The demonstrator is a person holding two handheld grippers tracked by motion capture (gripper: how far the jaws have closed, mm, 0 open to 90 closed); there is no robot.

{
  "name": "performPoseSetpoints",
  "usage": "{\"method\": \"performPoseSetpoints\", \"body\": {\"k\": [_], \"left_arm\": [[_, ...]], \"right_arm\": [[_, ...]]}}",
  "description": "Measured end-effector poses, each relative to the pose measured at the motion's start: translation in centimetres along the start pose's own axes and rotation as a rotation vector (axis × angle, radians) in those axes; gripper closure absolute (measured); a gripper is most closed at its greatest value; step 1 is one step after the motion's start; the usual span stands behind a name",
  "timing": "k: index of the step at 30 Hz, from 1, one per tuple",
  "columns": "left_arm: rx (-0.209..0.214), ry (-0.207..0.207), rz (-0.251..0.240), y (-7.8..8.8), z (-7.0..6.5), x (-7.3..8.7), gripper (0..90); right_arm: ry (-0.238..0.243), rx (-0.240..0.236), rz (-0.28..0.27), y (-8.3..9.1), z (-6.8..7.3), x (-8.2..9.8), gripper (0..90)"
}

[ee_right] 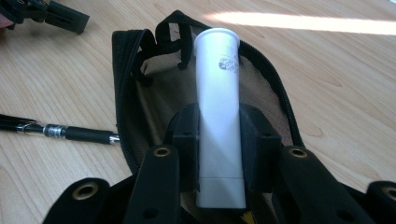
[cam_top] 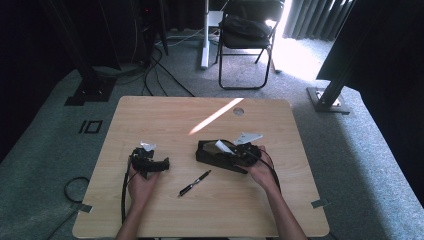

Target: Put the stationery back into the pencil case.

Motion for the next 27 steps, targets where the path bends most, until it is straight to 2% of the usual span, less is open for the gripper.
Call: {"method": "performPoseSetpoints", "body": {"k": [13, 27], "left_arm": [[0.000, 0.001, 0.000, 0.0, 0.0, 0.0, 1.3], [0.000, 0.001, 0.000, 0.0, 0.0, 0.0, 1.2]], "right_arm": [[-0.002, 0.006, -0.019, 0.3, 0.1, -0.3, 72.7], [0.033, 0.014, -0.085, 1.8, 2.0, -1.1, 70.7]]}}
Point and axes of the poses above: each handheld gripper's, and its own axes: y roughly backward along the jaws, x roughly out of its underside, z roughly to its left, the point moved 3 cm from there along -y, roughly forward along the jaws, and after that the axes turned 15 degrees about -x, right-handed, at the moved point
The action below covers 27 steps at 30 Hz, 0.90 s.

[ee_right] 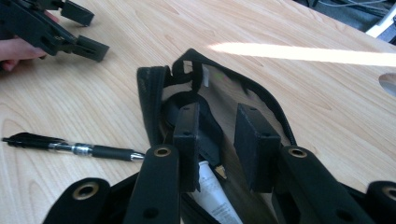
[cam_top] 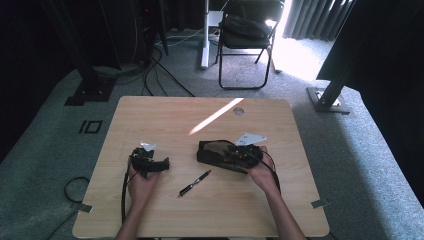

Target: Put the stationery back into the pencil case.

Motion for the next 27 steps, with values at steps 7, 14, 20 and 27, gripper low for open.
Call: {"method": "performPoseSetpoints", "body": {"k": [7, 14, 20, 27], "left_arm": [[0.000, 0.000, 0.000, 0.0, 0.0, 0.0, 1.2], [0.000, 0.000, 0.000, 0.0, 0.0, 0.0, 1.2], [0.000, 0.000, 0.000, 0.0, 0.0, 0.0, 1.3], [0.000, 0.000, 0.000, 0.0, 0.0, 0.0, 1.3]], "right_arm": [[0.021, -0.011, -0.013, 0.1, 1.0, -0.3, 70.8], [0.033, -0.024, -0.014, -0.2, 1.6, -0.4, 70.7], [0.038, -0.034, -0.013, -0.5, 2.0, -0.3, 70.7], [0.042, -0.044, -0.012, -0.9, 2.3, -0.3, 70.7]]}}
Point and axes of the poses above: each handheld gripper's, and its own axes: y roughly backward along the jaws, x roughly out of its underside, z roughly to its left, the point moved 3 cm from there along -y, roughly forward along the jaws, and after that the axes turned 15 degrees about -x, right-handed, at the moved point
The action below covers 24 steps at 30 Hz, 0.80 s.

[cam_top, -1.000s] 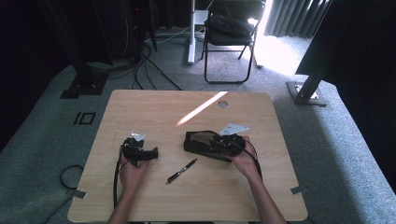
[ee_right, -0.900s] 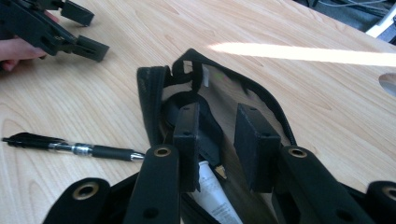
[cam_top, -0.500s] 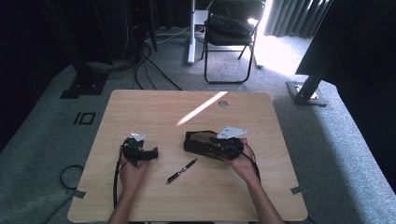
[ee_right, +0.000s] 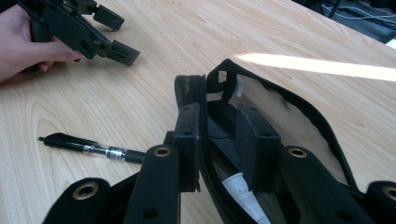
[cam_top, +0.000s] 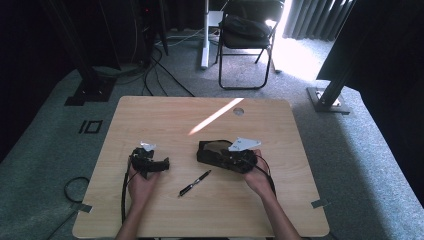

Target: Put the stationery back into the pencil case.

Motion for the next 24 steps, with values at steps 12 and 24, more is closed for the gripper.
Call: {"method": "performPoseSetpoints", "body": {"k": [12, 24], "left_arm": [[0.000, 0.000, 0.000, 0.0, 0.0, 0.0, 1.3], [0.000, 0.000, 0.000, 0.0, 0.0, 0.0, 1.2]], "right_arm": [[0.014, -0.017, -0.005, -0.4, 0.7, -0.2, 70.5], [0.023, -0.032, -0.005, -0.9, 1.2, -0.4, 68.7]]}}
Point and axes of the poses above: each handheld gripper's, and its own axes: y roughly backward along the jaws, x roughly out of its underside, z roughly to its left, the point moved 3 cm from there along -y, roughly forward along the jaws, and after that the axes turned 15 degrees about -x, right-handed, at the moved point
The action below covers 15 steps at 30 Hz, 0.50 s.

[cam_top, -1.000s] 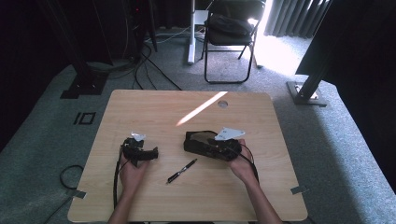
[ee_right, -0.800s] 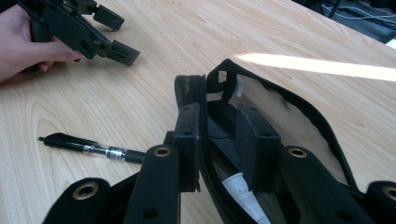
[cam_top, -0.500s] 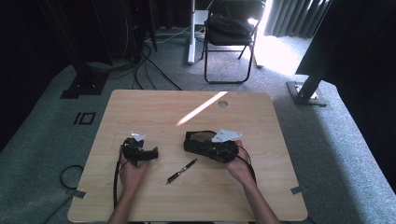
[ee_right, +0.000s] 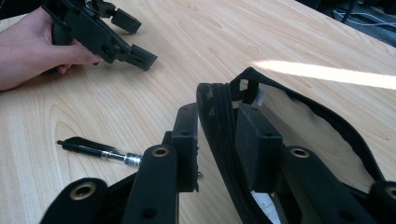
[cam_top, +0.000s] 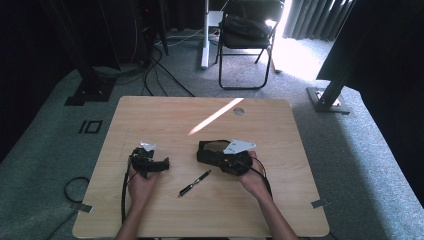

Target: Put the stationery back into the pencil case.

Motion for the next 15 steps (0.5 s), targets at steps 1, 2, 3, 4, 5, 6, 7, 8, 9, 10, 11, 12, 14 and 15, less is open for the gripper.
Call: {"method": "performPoseSetpoints", "body": {"k": [1, 2, 3, 4, 5, 6, 7, 8, 9, 10, 11, 12, 14, 15], "left_arm": [[0.000, 0.000, 0.000, 0.00, 0.00, 0.00, 1.2], [0.000, 0.000, 0.000, 0.00, 0.00, 0.00, 1.2], [0.000, 0.000, 0.000, 0.00, 0.00, 0.00, 1.3], [0.000, 0.000, 0.000, 0.00, 0.00, 0.00, 1.2], [0.000, 0.000, 0.000, 0.00, 0.00, 0.00, 1.2], [0.000, 0.000, 0.000, 0.00, 0.00, 0.00, 1.3], [0.000, 0.000, 0.000, 0.00, 0.00, 0.00, 1.2], [0.000, 0.000, 0.000, 0.00, 0.00, 0.00, 1.2], [0.000, 0.000, 0.000, 0.00, 0.00, 0.00, 1.3], [0.000, 0.000, 0.000, 0.00, 0.00, 0.00, 1.3], [0.000, 0.000, 0.000, 0.00, 0.00, 0.00, 1.2], [0.000, 0.000, 0.000, 0.00, 0.00, 0.00, 1.3], [0.000, 0.000, 0.000, 0.00, 0.00, 0.00, 1.2], [0.000, 0.000, 0.000, 0.00, 0.00, 0.00, 1.2]], "right_arm": [[0.001, -0.001, -0.002, -0.05, 0.05, -0.03, 68.1], [0.001, -0.001, -0.001, -0.08, 0.10, -0.05, 68.0], [0.003, -0.001, 0.000, -0.11, 0.13, -0.07, 68.0], [0.004, -0.002, 0.000, -0.14, 0.16, -0.07, 68.1], [0.004, -0.003, 0.000, -0.18, 0.21, -0.08, 68.0], [0.008, -0.005, 0.001, -0.24, 0.24, -0.08, 68.1], [0.008, -0.005, 0.002, -0.29, 0.30, -0.08, 68.1], [0.008, -0.006, 0.004, -0.35, 0.36, -0.06, 68.0], [0.008, -0.007, 0.005, -0.41, 0.40, -0.05, 67.9], [0.009, -0.008, 0.006, -0.46, 0.44, -0.03, 67.7], [0.009, -0.008, 0.006, -0.52, 0.47, -0.02, 67.5], [0.010, -0.010, 0.006, -0.57, 0.48, -0.01, 67.5], [0.010, -0.012, 0.006, -0.64, 0.54, 0.02, 66.9], [0.010, -0.012, 0.007, -0.68, 0.57, 0.03, 66.6]]}}
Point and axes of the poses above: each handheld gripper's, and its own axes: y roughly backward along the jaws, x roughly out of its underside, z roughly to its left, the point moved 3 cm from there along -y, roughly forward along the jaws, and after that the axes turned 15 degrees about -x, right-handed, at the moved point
